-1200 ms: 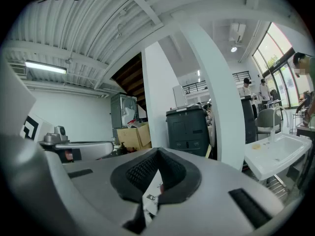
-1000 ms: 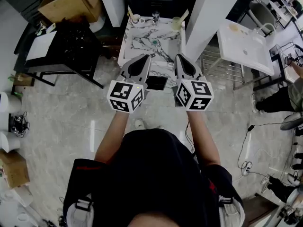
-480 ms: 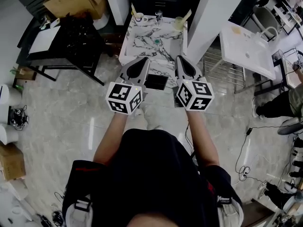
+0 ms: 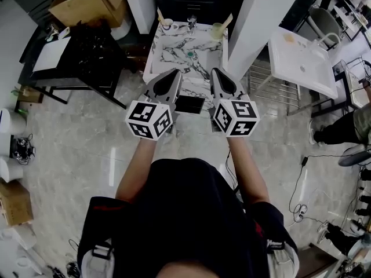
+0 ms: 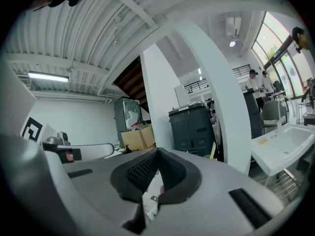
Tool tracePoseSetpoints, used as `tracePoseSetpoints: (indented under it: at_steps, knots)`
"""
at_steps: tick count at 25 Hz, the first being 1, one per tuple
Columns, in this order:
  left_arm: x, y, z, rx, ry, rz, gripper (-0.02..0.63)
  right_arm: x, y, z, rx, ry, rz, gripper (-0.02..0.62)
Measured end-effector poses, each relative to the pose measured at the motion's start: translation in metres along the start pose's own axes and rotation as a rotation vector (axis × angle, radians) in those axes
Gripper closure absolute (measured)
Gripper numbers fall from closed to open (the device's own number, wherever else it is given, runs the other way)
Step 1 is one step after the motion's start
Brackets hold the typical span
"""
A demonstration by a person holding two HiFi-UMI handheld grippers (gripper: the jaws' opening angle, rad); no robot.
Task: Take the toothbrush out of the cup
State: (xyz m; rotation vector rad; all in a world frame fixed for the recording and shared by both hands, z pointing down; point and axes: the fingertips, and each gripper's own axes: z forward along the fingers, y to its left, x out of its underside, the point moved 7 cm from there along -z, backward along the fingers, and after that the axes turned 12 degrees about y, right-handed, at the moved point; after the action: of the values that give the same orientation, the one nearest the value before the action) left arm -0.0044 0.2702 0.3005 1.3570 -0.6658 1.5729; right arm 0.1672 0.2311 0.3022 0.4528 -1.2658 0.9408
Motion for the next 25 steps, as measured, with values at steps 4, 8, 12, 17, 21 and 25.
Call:
tracePoseSetpoints:
  at_steps: [4,8,12,17,21,25]
  knots:
    - [-0.006,0.015,0.013,-0.002,-0.011,-0.026,0.595,-0.006,-0.004,0.018,-0.007,0.002,-0.008,0.561]
    - [-0.012,0.033,0.031,-0.009,0.003,-0.024,0.595,-0.015,-0.010,0.043,-0.016,0.008,-0.010,0.561]
    - [-0.019,0.054,0.050,-0.008,0.009,-0.033,0.595,-0.025,-0.015,0.071,-0.017,0.017,-0.022,0.561]
    - [-0.031,0.078,0.072,0.015,0.006,-0.061,0.595,-0.039,-0.025,0.100,-0.009,0.022,-0.014,0.561]
    - [-0.041,0.100,0.086,0.031,0.011,-0.070,0.595,-0.051,-0.030,0.122,0.007,0.020,-0.003,0.561]
    - [-0.050,0.123,0.099,0.044,0.021,-0.074,0.595,-0.059,-0.030,0.148,0.020,0.030,0.017,0.561]
